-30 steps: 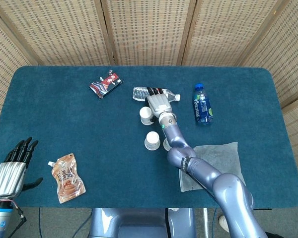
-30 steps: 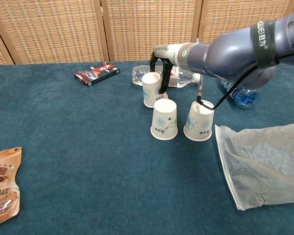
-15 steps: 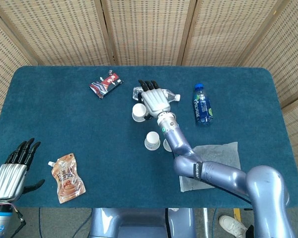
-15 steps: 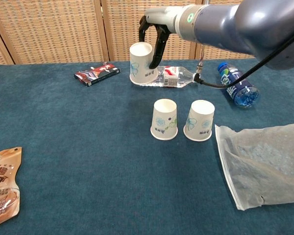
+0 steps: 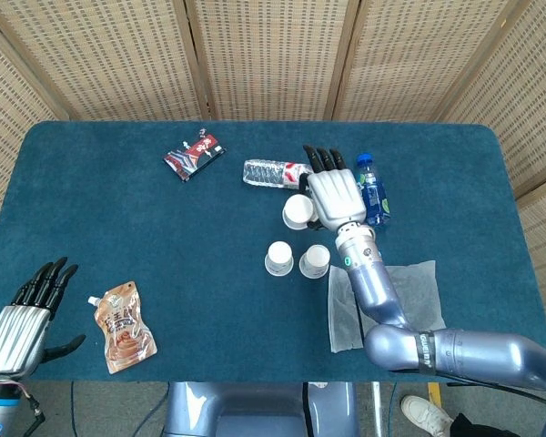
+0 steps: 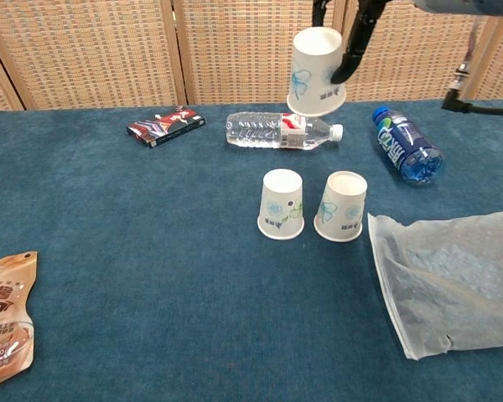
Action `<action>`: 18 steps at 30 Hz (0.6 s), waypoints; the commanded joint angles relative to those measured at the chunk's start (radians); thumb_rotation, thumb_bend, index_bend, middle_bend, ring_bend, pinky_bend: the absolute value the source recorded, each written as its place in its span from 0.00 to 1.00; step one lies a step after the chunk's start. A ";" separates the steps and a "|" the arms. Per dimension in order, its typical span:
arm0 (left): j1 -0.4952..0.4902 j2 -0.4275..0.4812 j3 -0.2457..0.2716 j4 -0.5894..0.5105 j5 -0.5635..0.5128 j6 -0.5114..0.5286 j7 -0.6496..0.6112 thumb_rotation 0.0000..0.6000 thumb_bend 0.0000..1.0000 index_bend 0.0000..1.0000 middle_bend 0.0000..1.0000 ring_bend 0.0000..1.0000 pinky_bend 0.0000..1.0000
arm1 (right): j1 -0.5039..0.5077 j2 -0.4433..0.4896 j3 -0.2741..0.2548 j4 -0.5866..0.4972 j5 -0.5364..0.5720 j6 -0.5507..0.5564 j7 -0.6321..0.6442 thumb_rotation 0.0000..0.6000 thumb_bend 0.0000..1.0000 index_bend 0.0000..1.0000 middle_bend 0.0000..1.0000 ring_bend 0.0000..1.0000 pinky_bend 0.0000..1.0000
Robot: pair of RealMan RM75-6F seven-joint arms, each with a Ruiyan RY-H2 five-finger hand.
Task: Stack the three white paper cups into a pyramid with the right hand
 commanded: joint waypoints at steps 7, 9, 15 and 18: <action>0.018 0.009 0.017 -0.013 0.063 0.031 -0.003 1.00 0.14 0.03 0.00 0.00 0.16 | -0.071 0.023 -0.076 -0.106 -0.027 0.057 0.010 1.00 0.17 0.51 0.00 0.00 0.08; 0.022 0.011 0.017 -0.016 0.069 0.037 -0.004 1.00 0.14 0.03 0.00 0.00 0.16 | -0.077 0.019 -0.082 -0.120 -0.037 0.064 0.016 1.00 0.17 0.51 0.00 0.00 0.08; 0.029 0.015 0.017 -0.019 0.077 0.044 -0.005 1.00 0.14 0.03 0.00 0.00 0.16 | -0.079 0.001 -0.084 -0.141 -0.066 0.080 0.021 1.00 0.17 0.51 0.00 0.00 0.08; 0.029 0.017 0.016 -0.020 0.077 0.041 -0.004 1.00 0.14 0.03 0.00 0.00 0.16 | -0.074 -0.011 -0.081 -0.145 -0.069 0.083 0.018 1.00 0.17 0.51 0.00 0.00 0.08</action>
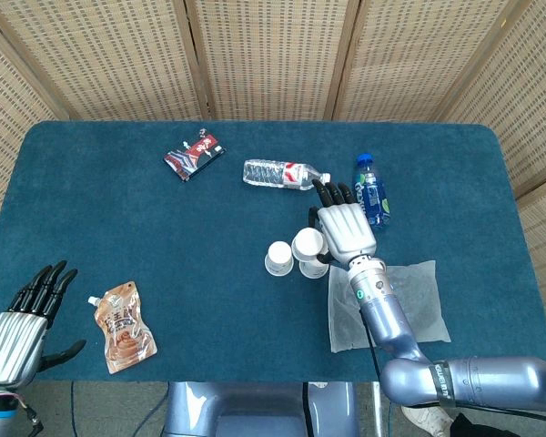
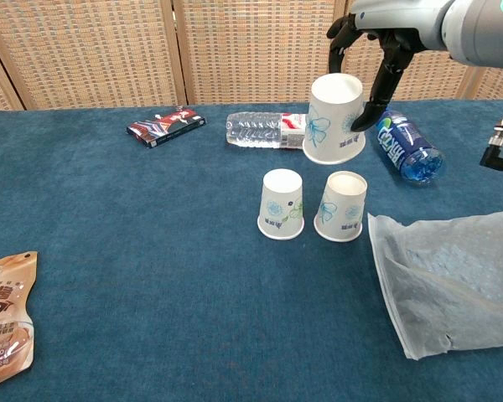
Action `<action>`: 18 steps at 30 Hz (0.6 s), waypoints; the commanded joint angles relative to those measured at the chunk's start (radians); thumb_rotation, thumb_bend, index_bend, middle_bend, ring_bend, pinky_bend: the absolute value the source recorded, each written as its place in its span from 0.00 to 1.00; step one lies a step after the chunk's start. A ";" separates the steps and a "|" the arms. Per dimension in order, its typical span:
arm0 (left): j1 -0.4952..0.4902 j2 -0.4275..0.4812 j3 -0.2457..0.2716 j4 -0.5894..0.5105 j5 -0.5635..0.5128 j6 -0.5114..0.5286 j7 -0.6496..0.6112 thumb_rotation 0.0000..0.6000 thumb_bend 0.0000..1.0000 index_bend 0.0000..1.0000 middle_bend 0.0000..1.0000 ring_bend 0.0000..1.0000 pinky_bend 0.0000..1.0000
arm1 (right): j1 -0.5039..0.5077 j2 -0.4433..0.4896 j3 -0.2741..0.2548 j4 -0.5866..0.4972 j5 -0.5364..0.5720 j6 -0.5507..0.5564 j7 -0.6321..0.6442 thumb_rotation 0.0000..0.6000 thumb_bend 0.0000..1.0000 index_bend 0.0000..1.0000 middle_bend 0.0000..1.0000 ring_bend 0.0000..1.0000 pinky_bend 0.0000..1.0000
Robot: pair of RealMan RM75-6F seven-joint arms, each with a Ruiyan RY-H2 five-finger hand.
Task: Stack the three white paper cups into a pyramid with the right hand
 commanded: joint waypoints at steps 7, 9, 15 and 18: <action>0.003 0.003 -0.005 -0.002 -0.006 -0.005 0.003 1.00 0.14 0.03 0.00 0.00 0.16 | 0.015 -0.055 -0.008 0.040 0.014 -0.017 -0.008 1.00 0.17 0.51 0.00 0.00 0.08; 0.003 0.003 -0.006 -0.002 -0.006 -0.005 0.003 1.00 0.14 0.03 0.00 0.00 0.16 | 0.015 -0.063 -0.008 0.055 0.021 -0.023 -0.003 1.00 0.17 0.51 0.00 0.00 0.08; 0.002 0.001 -0.005 -0.004 -0.005 -0.016 0.009 1.00 0.14 0.03 0.00 0.00 0.16 | 0.010 -0.074 -0.010 0.091 0.030 -0.050 0.017 1.00 0.17 0.51 0.00 0.00 0.08; 0.001 0.000 -0.005 -0.005 -0.006 -0.021 0.012 1.00 0.14 0.03 0.00 0.00 0.16 | 0.009 -0.077 -0.011 0.100 0.027 -0.056 0.020 1.00 0.17 0.51 0.00 0.00 0.08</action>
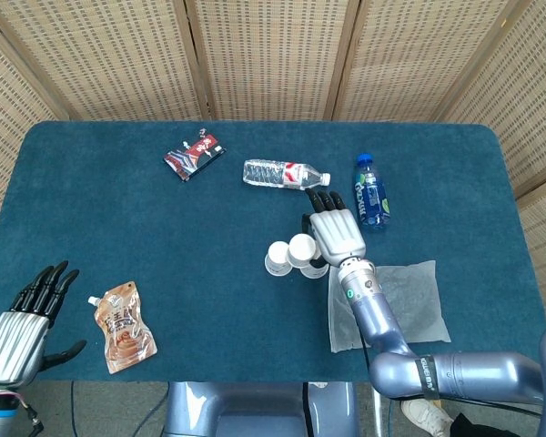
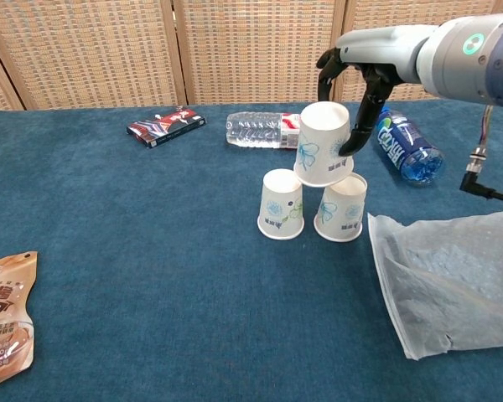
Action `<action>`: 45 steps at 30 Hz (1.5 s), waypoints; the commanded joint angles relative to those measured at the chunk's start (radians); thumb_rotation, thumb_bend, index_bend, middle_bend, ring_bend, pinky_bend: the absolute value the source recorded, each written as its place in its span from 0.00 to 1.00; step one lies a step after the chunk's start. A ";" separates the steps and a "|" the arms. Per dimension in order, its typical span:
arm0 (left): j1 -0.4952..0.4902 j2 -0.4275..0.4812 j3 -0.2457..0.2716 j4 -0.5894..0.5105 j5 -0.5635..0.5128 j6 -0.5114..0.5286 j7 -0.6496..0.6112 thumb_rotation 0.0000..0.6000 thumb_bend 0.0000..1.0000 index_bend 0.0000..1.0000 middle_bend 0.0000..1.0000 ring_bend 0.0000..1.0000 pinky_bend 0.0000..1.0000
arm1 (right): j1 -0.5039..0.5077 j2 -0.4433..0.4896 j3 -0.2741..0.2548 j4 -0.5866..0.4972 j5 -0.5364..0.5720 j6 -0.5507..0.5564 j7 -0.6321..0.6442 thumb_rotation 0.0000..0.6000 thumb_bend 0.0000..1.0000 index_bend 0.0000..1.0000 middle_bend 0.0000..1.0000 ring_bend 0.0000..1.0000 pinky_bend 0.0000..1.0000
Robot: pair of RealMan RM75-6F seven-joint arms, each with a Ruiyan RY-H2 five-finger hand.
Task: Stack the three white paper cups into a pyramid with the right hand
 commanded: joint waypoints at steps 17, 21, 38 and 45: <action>0.001 -0.006 -0.002 -0.001 0.003 -0.011 0.013 1.00 0.13 0.03 0.00 0.00 0.16 | 0.003 -0.039 -0.005 0.062 0.001 -0.046 0.019 1.00 0.17 0.51 0.00 0.00 0.08; 0.001 -0.007 -0.002 -0.001 0.000 -0.014 0.015 1.00 0.14 0.03 0.00 0.00 0.16 | 0.006 -0.048 -0.005 0.073 0.001 -0.052 0.020 1.00 0.17 0.51 0.00 0.00 0.08; -0.002 -0.011 0.006 -0.002 0.009 -0.035 0.024 1.00 0.14 0.03 0.00 0.00 0.16 | 0.006 -0.045 -0.010 0.111 0.022 -0.087 0.020 1.00 0.17 0.38 0.00 0.00 0.05; 0.000 -0.008 0.008 -0.005 0.016 -0.032 0.022 1.00 0.14 0.03 0.00 0.00 0.16 | 0.002 -0.013 -0.013 0.065 0.029 -0.071 0.004 1.00 0.17 0.31 0.00 0.00 0.03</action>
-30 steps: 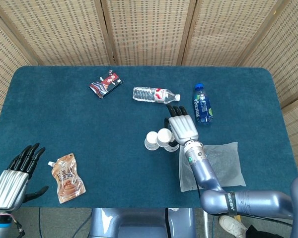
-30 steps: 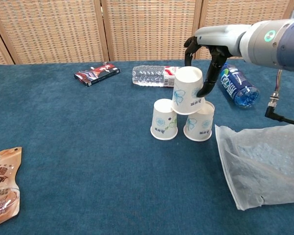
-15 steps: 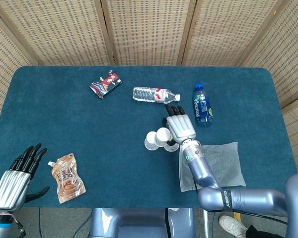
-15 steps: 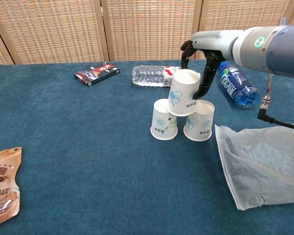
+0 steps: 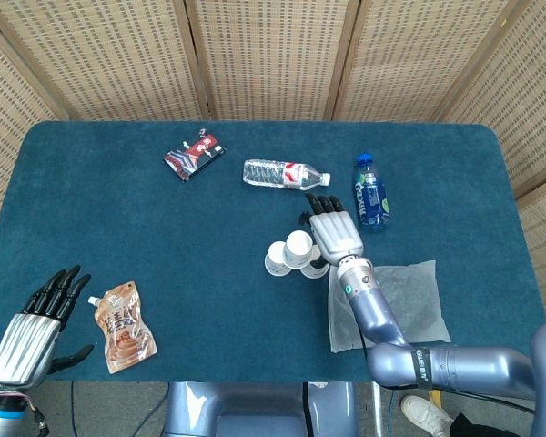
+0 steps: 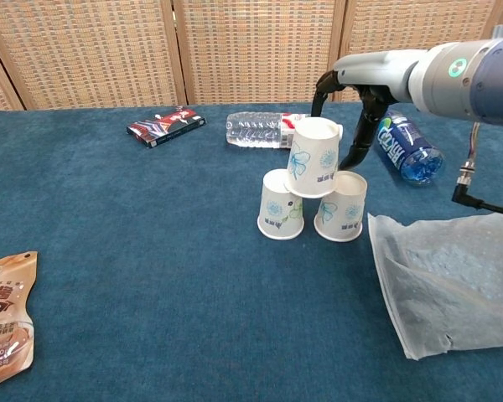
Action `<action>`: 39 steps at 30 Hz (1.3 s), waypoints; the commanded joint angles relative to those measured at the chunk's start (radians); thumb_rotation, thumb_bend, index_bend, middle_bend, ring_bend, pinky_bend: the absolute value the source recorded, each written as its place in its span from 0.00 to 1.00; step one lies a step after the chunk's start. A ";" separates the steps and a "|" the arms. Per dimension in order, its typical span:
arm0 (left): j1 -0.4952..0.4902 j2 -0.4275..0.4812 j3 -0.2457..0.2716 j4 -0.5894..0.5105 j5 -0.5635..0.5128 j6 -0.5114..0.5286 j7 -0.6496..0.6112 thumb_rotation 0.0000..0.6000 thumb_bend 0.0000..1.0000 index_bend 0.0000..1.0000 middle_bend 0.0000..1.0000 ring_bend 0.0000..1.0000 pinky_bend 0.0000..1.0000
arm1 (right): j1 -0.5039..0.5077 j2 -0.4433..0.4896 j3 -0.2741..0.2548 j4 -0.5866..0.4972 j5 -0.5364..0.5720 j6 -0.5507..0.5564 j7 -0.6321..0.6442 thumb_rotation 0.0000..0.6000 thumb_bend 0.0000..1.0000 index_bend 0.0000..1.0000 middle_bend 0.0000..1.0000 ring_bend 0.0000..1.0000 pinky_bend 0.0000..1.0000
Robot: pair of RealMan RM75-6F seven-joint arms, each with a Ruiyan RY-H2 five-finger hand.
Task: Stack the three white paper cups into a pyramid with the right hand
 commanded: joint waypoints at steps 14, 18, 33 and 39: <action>-0.001 0.007 -0.011 0.004 -0.024 0.001 -0.018 1.00 0.14 0.03 0.00 0.00 0.16 | -0.126 0.163 -0.062 -0.176 -0.152 0.109 0.066 1.00 0.17 0.20 0.00 0.00 0.00; 0.000 0.004 -0.013 0.007 -0.035 -0.002 -0.015 1.00 0.14 0.03 0.00 0.00 0.16 | -0.232 0.227 -0.140 -0.211 -0.338 0.165 0.148 1.00 0.17 0.17 0.00 0.00 0.00; -0.002 -0.019 -0.026 0.027 -0.079 -0.012 0.020 1.00 0.14 0.01 0.00 0.00 0.16 | -0.601 0.265 -0.360 -0.048 -0.847 0.418 0.472 1.00 0.17 0.00 0.00 0.00 0.00; -0.004 -0.025 -0.034 0.038 -0.107 -0.018 0.030 1.00 0.13 0.01 0.00 0.00 0.16 | -0.714 0.224 -0.391 0.067 -0.926 0.487 0.566 1.00 0.17 0.00 0.00 0.00 0.00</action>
